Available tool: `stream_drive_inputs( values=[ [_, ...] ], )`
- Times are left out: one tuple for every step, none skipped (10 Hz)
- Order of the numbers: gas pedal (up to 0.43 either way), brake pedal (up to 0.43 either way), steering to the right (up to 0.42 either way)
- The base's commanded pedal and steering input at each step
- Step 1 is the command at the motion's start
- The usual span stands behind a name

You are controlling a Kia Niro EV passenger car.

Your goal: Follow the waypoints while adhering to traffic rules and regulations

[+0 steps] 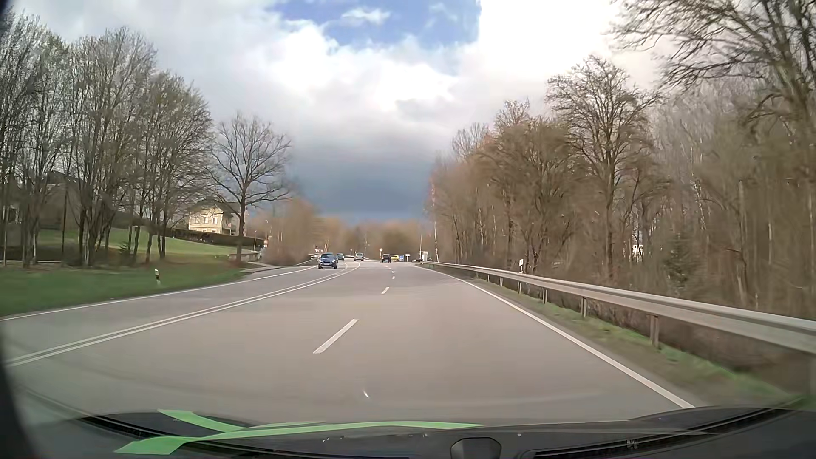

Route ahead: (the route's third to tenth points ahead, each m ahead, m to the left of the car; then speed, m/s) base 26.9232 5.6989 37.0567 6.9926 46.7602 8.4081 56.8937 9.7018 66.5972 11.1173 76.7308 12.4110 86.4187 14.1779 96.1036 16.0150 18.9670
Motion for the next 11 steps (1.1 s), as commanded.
stream_drive_inputs(
  values=[
    [0.177, 0.000, -0.014],
    [0.177, 0.000, -0.014],
    [0.177, 0.000, -0.014],
    [0.177, 0.000, -0.014],
    [0.177, 0.000, -0.014],
    [0.177, 0.000, -0.014],
    [0.177, 0.000, -0.015],
    [0.177, 0.000, -0.016],
    [0.177, 0.000, -0.016],
    [0.177, 0.000, -0.016],
    [0.177, 0.000, -0.016]
  ],
)
